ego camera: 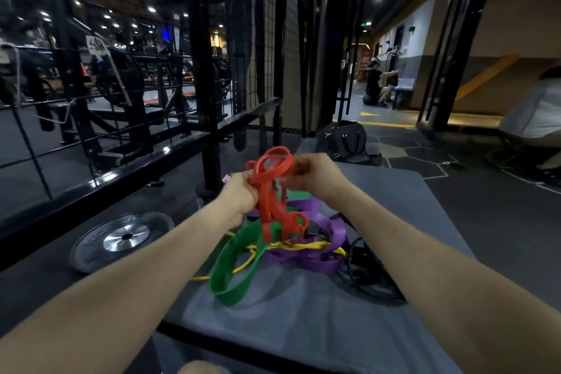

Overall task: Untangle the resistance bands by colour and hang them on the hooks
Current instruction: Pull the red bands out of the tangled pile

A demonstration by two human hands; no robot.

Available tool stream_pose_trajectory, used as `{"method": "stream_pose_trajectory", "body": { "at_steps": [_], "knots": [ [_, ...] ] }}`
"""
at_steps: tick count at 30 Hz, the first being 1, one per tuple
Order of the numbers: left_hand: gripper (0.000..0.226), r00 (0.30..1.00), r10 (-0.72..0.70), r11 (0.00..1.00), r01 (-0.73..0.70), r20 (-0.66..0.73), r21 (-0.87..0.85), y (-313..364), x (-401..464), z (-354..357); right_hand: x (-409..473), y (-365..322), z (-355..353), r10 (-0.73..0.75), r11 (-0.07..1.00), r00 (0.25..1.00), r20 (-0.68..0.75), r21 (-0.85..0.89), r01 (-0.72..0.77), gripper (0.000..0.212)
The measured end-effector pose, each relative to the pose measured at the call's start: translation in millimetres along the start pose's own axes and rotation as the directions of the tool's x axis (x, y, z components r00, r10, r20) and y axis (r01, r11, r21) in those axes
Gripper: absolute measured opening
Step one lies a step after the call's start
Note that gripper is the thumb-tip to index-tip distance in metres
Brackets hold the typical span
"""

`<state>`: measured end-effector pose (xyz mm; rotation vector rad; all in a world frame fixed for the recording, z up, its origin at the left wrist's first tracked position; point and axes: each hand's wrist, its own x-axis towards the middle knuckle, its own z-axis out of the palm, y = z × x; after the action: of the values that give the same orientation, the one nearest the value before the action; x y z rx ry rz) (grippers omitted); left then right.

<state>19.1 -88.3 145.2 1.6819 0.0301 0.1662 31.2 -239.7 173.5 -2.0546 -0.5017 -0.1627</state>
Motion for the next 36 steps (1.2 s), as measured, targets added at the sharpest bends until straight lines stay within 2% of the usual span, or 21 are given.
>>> {"method": "stream_pose_trajectory", "body": {
  "at_steps": [2, 5, 8, 10, 12, 14, 16, 17, 20, 23, 24, 26, 30, 32, 33, 34, 36],
  "knots": [
    [0.032, 0.996, -0.076, 0.994, 0.073, -0.037, -0.081, -3, -1, -25, 1, 18, 16, 0.026, 0.995, 1.0, 0.014, -0.101, -0.024, 0.024],
    [0.031, 0.991, -0.132, 0.986, 0.128, -0.033, -0.105, -12, -7, -50, 5, 46, 43, 0.085, 0.978, 0.992, 0.092, -0.198, -0.066, 0.017],
    [0.025, 0.982, -0.143, 0.988, 0.15, -0.124, 0.048, -25, -8, -72, 4, 64, 64, 0.158, 0.931, 0.972, 0.172, -0.354, -0.088, 0.021],
    [0.027, 0.974, -0.174, 0.952, 0.204, -0.143, 0.227, -37, -7, -87, -1, 70, 71, 0.18, 0.886, 0.956, 0.234, -0.46, -0.054, 0.024],
    [0.028, 0.971, -0.156, 0.86, 0.223, -0.179, 0.458, -53, -6, -98, -7, 77, 79, 0.204, 0.834, 0.932, 0.3, -0.552, -0.005, 0.028],
    [0.027, 0.97, -0.155, 0.697, 0.243, -0.189, 0.674, -72, -8, -100, -11, 86, 86, 0.232, 0.811, 0.904, 0.359, -0.584, 0.024, 0.037],
    [0.014, 0.968, -0.18, 0.517, 0.244, -0.175, 0.82, -89, -11, -99, -13, 93, 91, 0.245, 0.803, 0.893, 0.378, -0.595, 0.032, 0.045],
    [0.009, 0.969, -0.19, 0.444, 0.228, -0.158, 0.866, -97, -11, -98, -14, 97, 93, 0.244, 0.801, 0.896, 0.37, -0.598, 0.029, 0.047],
    [0.026, 0.963, -0.226, 0.314, 0.215, -0.147, 0.925, -112, -5, -96, -14, 105, 95, 0.236, 0.807, 0.913, 0.332, -0.59, 0.006, 0.042],
    [0.028, 0.978, -0.144, 0.183, 0.176, -0.151, 0.967, -106, 4, -89, -14, 111, 98, 0.251, 0.841, 0.915, 0.316, -0.538, -0.045, 0.04],
    [0.029, 0.982, -0.112, 0.168, 0.172, -0.155, 0.971, -103, 6, -86, -16, 112, 98, 0.249, 0.858, 0.916, 0.315, -0.511, -0.057, 0.041],
    [0.028, 0.988, -0.058, 0.227, 0.153, -0.143, 0.962, -100, 12, -81, -21, 114, 99, 0.232, 0.87, 0.909, 0.345, -0.491, -0.035, 0.044],
    [0.031, 0.998, 0.061, 0.521, -0.037, 0.006, 0.853, -96, 10, -57, -34, 121, 105, 0.227, 0.835, 0.881, 0.414, -0.548, 0.043, 0.038],
    [0.027, 0.991, 0.071, 0.613, -0.136, 0.117, 0.778, -99, -1, -36, -36, 124, 105, 0.223, 0.826, 0.886, 0.406, -0.562, 0.05, 0.033],
    [0.022, 0.979, 0.043, 0.618, -0.182, 0.199, 0.764, -106, -9, -27, -36, 124, 103, 0.22, 0.821, 0.888, 0.404, -0.568, 0.055, 0.03],
    [0.026, 0.958, 0.002, 0.594, -0.232, 0.287, 0.771, -116, -15, -19, -36, 124, 102, 0.213, 0.824, 0.891, 0.4, -0.564, 0.056, 0.027],
    [0.053, 0.915, -0.135, 0.475, -0.277, 0.38, 0.835, -140, -23, -9, -36, 123, 96, 0.205, 0.852, 0.904, 0.376, -0.522, 0.024, 0.026]
  ]
}}
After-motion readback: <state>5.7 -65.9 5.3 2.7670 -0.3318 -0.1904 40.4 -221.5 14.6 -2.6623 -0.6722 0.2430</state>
